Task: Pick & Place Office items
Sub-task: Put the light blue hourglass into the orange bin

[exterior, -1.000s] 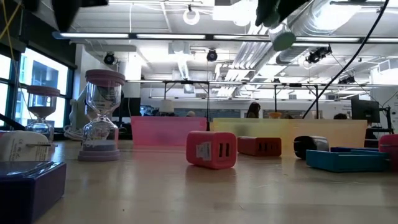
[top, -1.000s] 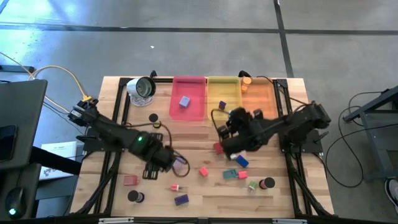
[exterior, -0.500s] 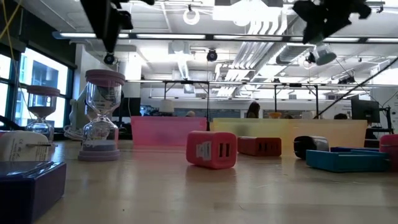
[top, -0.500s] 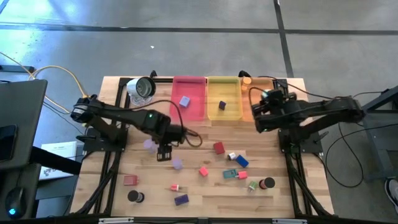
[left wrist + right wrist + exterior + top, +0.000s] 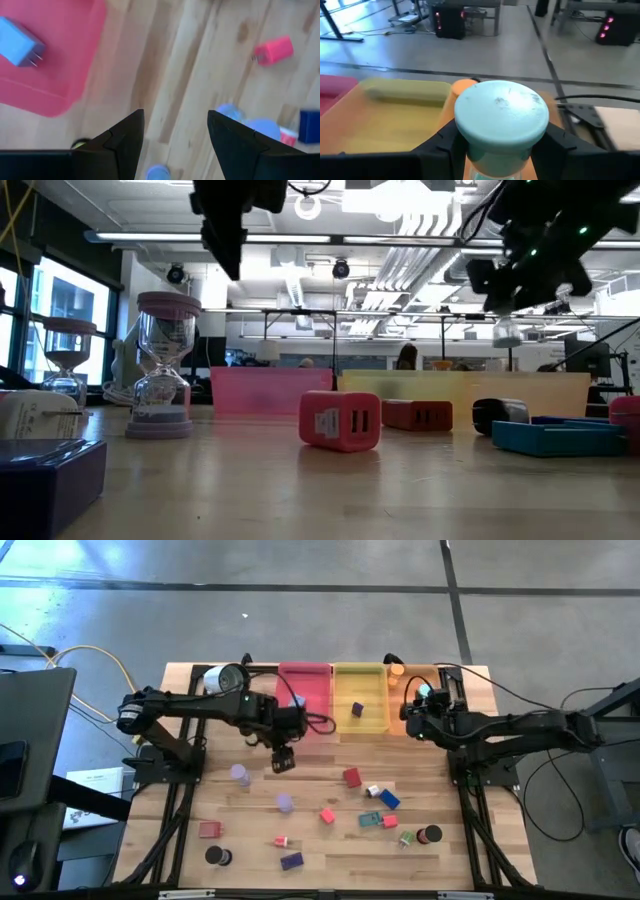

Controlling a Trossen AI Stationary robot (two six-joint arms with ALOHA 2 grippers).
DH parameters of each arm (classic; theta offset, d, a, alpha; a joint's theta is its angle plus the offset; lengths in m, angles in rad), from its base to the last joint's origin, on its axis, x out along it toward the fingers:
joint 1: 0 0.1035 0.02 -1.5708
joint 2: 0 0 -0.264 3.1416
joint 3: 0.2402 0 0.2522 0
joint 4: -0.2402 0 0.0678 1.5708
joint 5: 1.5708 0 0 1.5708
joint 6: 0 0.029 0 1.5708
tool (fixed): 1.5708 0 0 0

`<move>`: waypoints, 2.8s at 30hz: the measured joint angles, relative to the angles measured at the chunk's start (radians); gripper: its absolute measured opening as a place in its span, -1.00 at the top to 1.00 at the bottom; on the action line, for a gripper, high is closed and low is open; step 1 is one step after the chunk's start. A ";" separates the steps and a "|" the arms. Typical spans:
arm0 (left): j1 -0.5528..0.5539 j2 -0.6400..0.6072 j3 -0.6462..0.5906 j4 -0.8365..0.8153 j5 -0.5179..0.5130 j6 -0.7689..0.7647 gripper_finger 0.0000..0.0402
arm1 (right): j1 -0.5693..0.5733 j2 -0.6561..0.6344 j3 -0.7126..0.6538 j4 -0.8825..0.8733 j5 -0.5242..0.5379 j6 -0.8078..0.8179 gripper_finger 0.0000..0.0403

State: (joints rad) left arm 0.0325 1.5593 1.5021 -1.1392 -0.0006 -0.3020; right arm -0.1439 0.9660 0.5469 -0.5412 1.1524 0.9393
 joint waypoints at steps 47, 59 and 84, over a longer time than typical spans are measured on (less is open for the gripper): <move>0.155 0.000 0.000 0.203 0.145 0.062 -0.06 | -0.390 0.730 -0.311 1.619 -0.528 -0.668 -0.04; 0.154 0.000 0.000 0.202 0.144 0.062 -0.06 | -0.389 0.730 -0.311 1.623 -0.525 -0.705 -0.12; 0.154 0.000 0.000 0.202 0.149 0.059 -0.06 | -0.386 0.698 -0.314 1.616 -0.466 -0.745 -0.49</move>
State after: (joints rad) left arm 0.1867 1.5597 1.5021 -0.9375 0.1480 -0.2431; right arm -0.5299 1.6638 0.2329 1.0744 0.6861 0.1948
